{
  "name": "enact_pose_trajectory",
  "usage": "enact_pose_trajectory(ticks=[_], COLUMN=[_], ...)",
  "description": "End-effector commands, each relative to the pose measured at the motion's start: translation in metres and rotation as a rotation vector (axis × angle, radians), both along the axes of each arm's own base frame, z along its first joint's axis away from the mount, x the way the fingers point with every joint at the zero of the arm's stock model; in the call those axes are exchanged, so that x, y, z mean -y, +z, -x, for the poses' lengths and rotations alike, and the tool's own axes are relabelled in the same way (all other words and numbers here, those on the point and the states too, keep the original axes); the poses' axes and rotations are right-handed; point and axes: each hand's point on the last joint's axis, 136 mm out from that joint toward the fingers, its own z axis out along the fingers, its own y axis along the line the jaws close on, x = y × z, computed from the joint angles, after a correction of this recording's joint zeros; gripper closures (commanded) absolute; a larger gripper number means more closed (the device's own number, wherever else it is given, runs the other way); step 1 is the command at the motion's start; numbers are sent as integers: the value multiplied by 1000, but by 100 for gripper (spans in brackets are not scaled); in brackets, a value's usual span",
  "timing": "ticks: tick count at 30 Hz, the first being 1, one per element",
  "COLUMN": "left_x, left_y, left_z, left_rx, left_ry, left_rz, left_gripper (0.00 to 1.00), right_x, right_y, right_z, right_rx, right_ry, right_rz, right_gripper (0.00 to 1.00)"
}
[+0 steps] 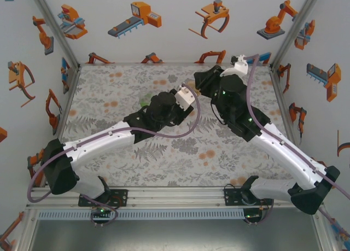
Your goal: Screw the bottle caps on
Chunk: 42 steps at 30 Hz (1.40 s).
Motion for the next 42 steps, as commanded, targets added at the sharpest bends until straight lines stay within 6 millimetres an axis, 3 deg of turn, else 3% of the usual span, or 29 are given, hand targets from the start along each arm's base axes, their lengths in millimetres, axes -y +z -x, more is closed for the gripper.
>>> enact_pose_trajectory(ticks=[1,7,11,14,19,21,24,26,32,42], left_x=[-4,3,4,7,-2,-7,-15,-20,-27,-25], left_y=[50,47,51,62,83,87,94,98,103,98], left_z=[-10,7,31,66,144,160,179,192,215,218], left_rx=[107,24,-57,-88,-79,-74,-73,-82,-113,-135], left_ry=[48,-137,-328,-542,-946,-1022,-1113,-1184,-1324,-1351], left_rz=[84,100,162,224,279,295,307,315,334,320], left_gripper=[100,100,100,100,100,100,100,100,100,100], right_x=[15,-12,-15,-10,-4,-7,-15,-21,-39,-54], right_y=[8,52,72,87,111,116,117,116,118,134], right_z=[4,45,84,113,170,195,227,238,255,262], right_rx=[15,334,493,601,815,898,995,1022,1064,1082], right_ry=[-54,232,381,452,599,690,857,931,1120,1293], right_rz=[18,146,277,314,289,280,282,277,207,59], right_gripper=[100,69,61,57,39,36,35,35,36,49])
